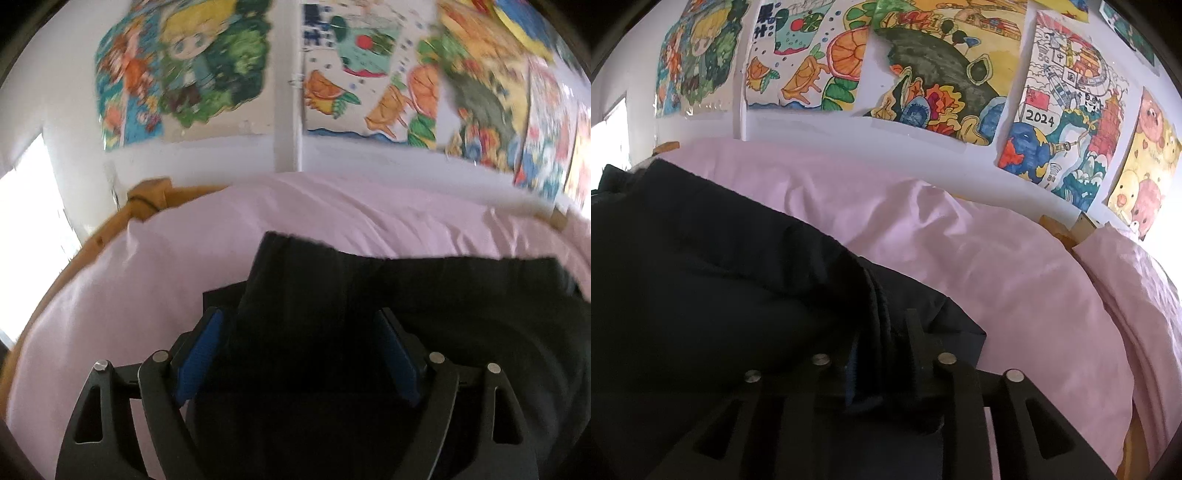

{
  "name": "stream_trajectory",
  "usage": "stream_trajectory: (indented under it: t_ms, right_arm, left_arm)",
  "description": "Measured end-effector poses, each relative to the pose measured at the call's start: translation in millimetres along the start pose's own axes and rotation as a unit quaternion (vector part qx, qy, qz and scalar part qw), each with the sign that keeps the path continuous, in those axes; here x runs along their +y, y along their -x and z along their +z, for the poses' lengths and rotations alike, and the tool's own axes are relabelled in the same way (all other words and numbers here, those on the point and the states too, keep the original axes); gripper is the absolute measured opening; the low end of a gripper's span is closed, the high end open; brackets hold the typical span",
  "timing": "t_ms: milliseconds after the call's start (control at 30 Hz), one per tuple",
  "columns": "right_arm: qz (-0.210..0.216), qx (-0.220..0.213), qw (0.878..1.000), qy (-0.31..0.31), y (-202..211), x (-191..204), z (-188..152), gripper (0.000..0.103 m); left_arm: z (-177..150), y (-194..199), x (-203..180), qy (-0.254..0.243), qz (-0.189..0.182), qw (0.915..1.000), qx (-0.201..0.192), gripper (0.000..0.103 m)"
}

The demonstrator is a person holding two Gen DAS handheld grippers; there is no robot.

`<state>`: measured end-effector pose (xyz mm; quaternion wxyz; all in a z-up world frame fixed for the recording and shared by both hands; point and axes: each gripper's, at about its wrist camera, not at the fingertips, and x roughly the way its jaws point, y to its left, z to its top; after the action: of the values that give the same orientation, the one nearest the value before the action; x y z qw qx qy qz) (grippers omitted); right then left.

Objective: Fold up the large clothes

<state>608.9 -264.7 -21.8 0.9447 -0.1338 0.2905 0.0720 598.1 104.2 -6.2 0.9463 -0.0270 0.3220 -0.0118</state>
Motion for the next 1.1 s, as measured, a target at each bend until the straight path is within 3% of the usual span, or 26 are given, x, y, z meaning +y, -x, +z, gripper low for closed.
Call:
stream_trajectory:
  t_ms: [33, 100, 133, 167, 300, 367, 433, 533, 633, 733, 1000, 1100]
  right_arm:
    - [0.001, 0.0, 1.0, -0.003, 1, -2, 0, 0.03]
    - [-0.004, -0.004, 1.0, -0.012, 4, -6, 1, 0.052]
    - [-0.009, -0.008, 1.0, -0.019, 6, -8, 1, 0.072]
    - [-0.011, -0.014, 0.999, -0.03, 8, -13, 1, 0.08]
    - [-0.01, -0.034, 0.998, -0.058, 20, -28, 3, 0.083]
    - [-0.016, -0.056, 0.996, -0.06, 33, -29, 5, 0.087]
    - [-0.007, -0.075, 0.995, -0.061, 48, -23, 9, 0.089]
    - [0.039, -0.087, 0.994, -0.051, 62, -7, 12, 0.093]
    - [0.086, -0.083, 0.992, -0.029, 65, 19, 7, 0.094]
    - [0.091, -0.081, 0.993, -0.011, 58, 36, 4, 0.094]
    - [0.076, -0.055, 0.996, -0.003, 11, 42, 9, 0.095]
    - [0.084, -0.038, 0.996, -0.008, -7, 41, 8, 0.098]
  left_arm:
    - [0, 1, 5, 0.014, 0.0, 0.9999, 0.004, 0.079]
    - [3, 6, 8, 0.025, 0.001, 0.9997, 0.004, 0.079]
    - [3, 9, 9, 0.028, 0.003, 0.9996, 0.001, 0.079]
    - [3, 13, 8, 0.026, 0.007, 0.9996, -0.002, 0.079]
    - [1, 32, -3, 0.009, 0.037, 0.9987, -0.033, 0.079]
    - [0, 47, -14, -0.004, 0.032, 0.9977, -0.06, 0.079]
    - [-4, 59, -29, -0.021, 0.006, 0.9968, -0.076, 0.084]
    - [-16, 73, -62, -0.066, -0.062, 0.9914, -0.094, 0.091]
    - [-25, 70, -93, -0.103, -0.104, 0.9861, -0.079, 0.092]
    - [-26, 56, -111, -0.109, -0.12, 0.9849, -0.06, 0.092]
    - [-14, -1, -130, -0.136, -0.05, 0.9892, -0.022, 0.093]
    - [-17, -17, -121, -0.135, -0.045, 0.9898, -0.003, 0.1]
